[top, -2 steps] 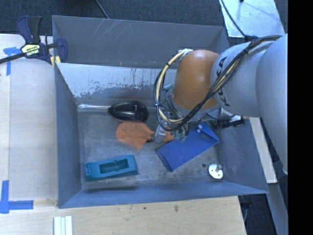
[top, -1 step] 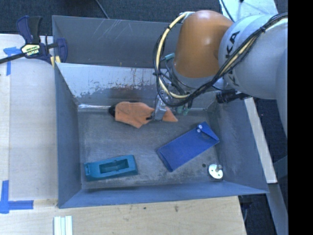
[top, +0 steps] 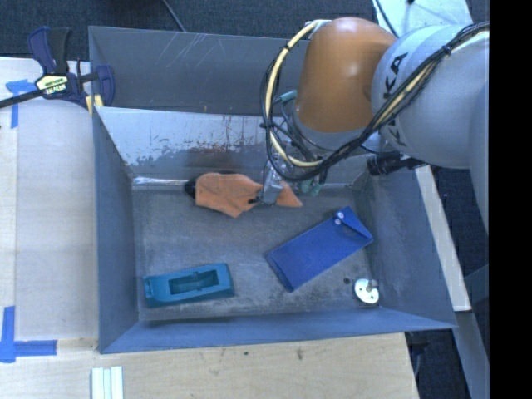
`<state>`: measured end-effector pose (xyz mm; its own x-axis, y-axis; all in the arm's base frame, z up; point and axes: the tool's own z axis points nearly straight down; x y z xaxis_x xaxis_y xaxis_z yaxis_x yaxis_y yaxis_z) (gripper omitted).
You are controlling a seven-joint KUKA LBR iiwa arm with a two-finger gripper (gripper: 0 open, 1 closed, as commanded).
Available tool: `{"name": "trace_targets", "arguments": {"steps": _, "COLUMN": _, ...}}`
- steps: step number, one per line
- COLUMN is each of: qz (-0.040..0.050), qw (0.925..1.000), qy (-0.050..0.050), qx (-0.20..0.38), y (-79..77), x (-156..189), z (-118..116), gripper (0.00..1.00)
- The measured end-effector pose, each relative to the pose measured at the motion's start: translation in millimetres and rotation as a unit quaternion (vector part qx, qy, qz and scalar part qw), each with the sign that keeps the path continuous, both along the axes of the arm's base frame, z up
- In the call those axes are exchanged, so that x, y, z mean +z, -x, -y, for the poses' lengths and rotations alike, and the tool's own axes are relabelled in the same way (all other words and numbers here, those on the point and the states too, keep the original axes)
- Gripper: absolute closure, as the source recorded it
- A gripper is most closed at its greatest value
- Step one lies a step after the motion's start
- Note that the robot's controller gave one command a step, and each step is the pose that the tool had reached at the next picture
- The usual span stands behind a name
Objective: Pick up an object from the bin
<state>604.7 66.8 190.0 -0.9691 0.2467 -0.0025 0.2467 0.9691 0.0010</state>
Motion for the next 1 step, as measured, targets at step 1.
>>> {"name": "trace_targets", "arguments": {"steps": 1, "qz": 0.0001, "qw": 1.0, "qy": 0.0, "qx": -0.004, "y": -9.6, "x": 80.0, "z": 24.3, "gripper": 1.0}}
